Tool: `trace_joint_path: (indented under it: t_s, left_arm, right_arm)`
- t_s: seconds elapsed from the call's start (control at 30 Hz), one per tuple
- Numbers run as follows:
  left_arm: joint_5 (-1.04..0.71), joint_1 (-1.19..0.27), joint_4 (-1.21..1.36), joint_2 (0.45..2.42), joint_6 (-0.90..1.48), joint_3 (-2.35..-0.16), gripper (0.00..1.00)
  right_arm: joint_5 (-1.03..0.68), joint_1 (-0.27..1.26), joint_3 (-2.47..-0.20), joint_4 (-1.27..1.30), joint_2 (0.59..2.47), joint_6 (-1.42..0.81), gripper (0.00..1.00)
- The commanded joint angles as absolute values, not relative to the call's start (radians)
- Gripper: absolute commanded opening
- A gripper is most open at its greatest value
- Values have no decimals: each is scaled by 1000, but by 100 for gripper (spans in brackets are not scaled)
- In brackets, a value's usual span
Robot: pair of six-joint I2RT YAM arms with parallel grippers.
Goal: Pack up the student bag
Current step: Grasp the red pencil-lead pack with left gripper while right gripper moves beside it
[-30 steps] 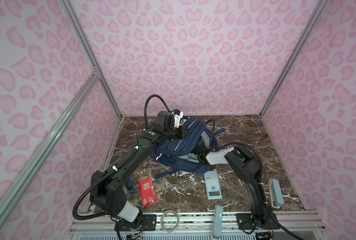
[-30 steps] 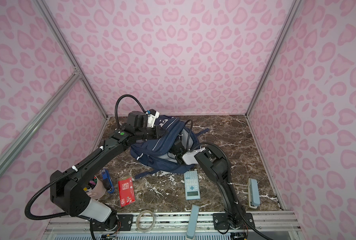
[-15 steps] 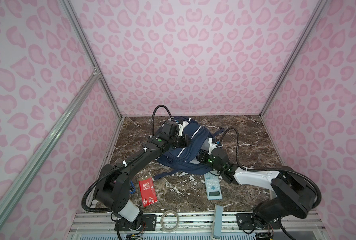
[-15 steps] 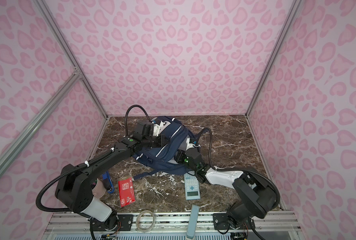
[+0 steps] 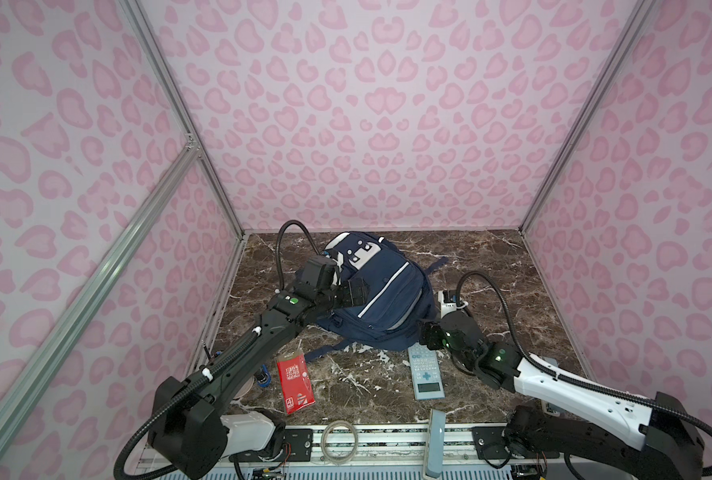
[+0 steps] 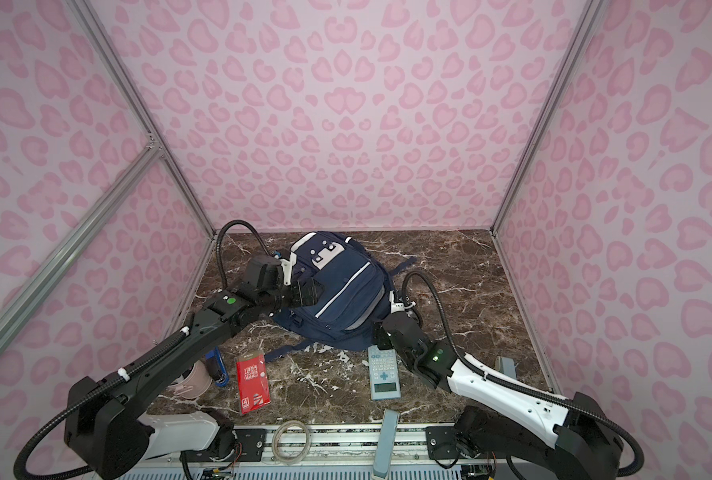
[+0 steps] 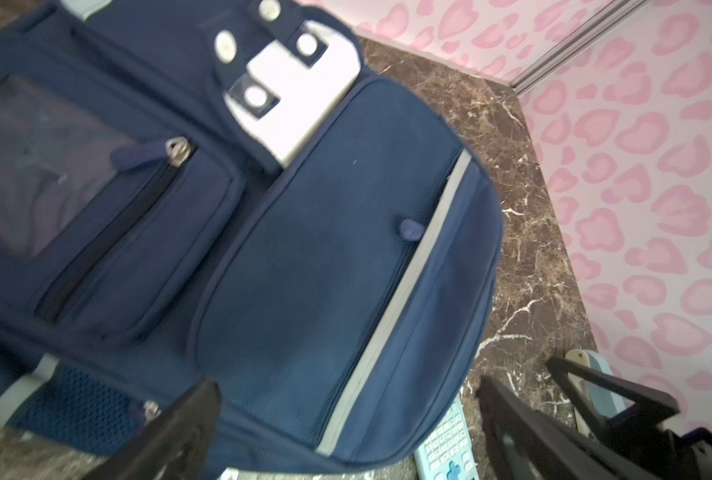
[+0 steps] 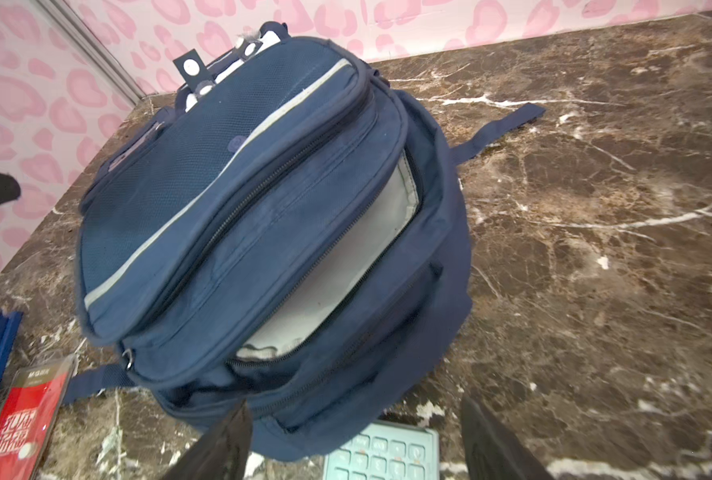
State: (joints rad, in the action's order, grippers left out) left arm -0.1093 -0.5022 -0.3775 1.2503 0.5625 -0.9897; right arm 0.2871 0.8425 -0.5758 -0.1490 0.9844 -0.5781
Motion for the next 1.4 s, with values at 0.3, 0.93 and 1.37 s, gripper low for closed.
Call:
trace_joint_path:
  t_s: [0.3, 0.93, 1.37]
  left_arm:
    - [187, -386, -643, 982, 753, -626, 98]
    - [275, -348, -537, 1153, 932, -466, 99]
    - [-11, -368, -414, 1074, 931, -375, 80]
  right_arm:
    - [155, 828, -419, -125, 741, -460, 97]
    - [-132, 932, -647, 35, 1311, -472, 92]
    - [-261, 1107, -826, 228, 1705, -623, 81]
